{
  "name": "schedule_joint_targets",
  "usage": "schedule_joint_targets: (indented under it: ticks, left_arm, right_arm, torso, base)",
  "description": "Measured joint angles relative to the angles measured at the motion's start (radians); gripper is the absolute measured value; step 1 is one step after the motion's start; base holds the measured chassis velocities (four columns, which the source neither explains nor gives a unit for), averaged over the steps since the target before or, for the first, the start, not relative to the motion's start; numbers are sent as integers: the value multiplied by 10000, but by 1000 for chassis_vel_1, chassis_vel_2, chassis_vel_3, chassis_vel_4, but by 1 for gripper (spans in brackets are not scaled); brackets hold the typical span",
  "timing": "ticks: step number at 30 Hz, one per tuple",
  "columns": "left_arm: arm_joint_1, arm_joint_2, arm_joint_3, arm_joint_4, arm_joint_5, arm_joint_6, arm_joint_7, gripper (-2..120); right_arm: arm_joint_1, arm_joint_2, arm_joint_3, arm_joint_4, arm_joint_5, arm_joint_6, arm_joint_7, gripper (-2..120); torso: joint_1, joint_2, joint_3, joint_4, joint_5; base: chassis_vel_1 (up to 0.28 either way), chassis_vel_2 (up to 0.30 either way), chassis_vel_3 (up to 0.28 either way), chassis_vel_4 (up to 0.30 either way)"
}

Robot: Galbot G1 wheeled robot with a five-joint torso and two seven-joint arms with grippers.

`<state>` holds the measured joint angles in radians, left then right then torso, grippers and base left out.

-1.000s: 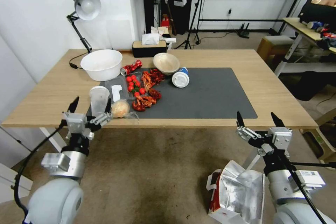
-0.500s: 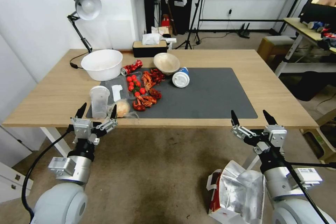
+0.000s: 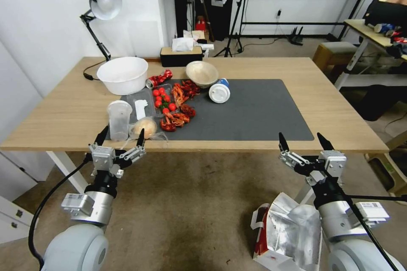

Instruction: Pick up the food delivery bag from the floor and place it on the table.

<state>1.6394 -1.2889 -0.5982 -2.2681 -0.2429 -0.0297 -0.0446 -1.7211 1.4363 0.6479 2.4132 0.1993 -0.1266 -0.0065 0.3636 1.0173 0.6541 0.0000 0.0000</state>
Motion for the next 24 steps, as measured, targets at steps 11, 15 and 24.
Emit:
schedule_joint_targets:
  ticks: [11, 15, 24]
  left_arm:
    - [211, 58, 151, -3, 250, -53, -2, 100]
    - [221, 34, 194, -8, 304, -55, -17, 100]
    - [237, 11, 204, 63, 412, -102, -46, 100]
  right_arm:
    - [76, 31, 46, -79, -46, -13, 69, 100]
    - [116, 5, 64, -110, -29, -1, 89, 100]
    - [135, 53, 81, -197, -27, 214, 86, 100]
  torso:
    - [-229, -519, -295, 0, 0]
    - [-322, -730, -412, 0, 0]
    - [-524, -1191, -672, 0, 1]
  base:
    - [0, 0, 0, 0]
    - [0, 0, 0, 0]
    - [0, 0, 0, 0]
